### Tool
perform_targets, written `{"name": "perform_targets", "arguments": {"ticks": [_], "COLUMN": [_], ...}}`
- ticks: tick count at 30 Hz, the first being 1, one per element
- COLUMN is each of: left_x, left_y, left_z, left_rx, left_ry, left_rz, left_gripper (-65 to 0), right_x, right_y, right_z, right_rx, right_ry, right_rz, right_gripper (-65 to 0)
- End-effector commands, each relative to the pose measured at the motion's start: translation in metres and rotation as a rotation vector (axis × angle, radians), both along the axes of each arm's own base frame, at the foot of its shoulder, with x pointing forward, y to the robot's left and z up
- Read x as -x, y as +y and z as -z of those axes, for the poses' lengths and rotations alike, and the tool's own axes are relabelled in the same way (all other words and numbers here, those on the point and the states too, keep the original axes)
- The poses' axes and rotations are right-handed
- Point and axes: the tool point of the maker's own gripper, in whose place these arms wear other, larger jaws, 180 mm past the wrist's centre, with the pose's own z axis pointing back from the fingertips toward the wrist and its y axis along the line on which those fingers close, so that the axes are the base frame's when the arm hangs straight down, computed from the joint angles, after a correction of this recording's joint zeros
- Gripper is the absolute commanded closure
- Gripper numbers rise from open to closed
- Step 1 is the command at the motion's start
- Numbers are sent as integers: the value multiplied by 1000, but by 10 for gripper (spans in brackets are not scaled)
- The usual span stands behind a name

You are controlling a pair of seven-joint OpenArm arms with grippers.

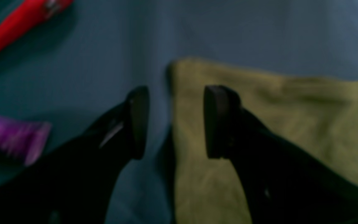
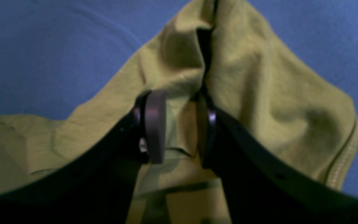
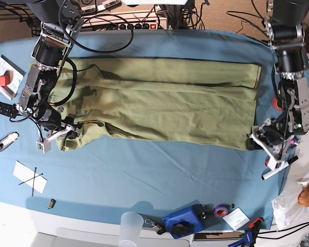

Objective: Layout the t-shirt on the table in an organized manner, then fold the t-shirt properly
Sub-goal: 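Grasp the hem edge with both grippers and lift it toward the collar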

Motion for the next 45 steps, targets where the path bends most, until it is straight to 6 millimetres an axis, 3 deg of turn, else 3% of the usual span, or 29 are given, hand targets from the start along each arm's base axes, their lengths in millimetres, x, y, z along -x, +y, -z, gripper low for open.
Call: {"name": "perform_targets", "arguments": {"ticks": [1, 4, 9, 16, 18, 21, 23, 27, 33, 40, 45], "left_x": [-10, -9, -5, -4, -5, -7, -7, -3, 8, 19, 28], "left_y": [8, 9, -7, -23, -30, -37, -39, -34, -25, -10, -21], "left_z": [-12, -2, 6, 25, 27, 26, 26, 28, 6, -15, -20], "left_rx": [1, 27, 117, 121, 128, 144, 148, 134, 237, 299, 349], "left_ry": [-34, 11, 31, 51, 51, 39, 37, 72, 124, 143, 150], "left_rz": [-11, -19, 27, 21, 26, 28, 30, 39, 106, 167, 240], "left_gripper": [-287, -285, -280, -206, -186, -101, -10, 0, 0, 0, 0], "right_x": [-5, -5, -5, -1, -2, -2, -2, -6, -11, -18, -18], "right_y": [-8, -8, -8, -5, -5, -5, -5, -7, -6, -6, -6], "right_z": [-10, -10, -10, -8, -8, -8, -8, -12, -26, -64, -79], "right_rx": [22, 22, 22, 17, 18, 18, 19, 23, 53, 118, 148], "right_ry": [-11, -10, -9, 10, 9, 9, 6, -25, -72, -149, -161], "right_rz": [3, 3, 2, -15, -16, -16, -15, -6, -41, -61, -66], "right_gripper": [-174, -174, -174, -171, -137, -11, 0, 0, 0, 0, 0]}}
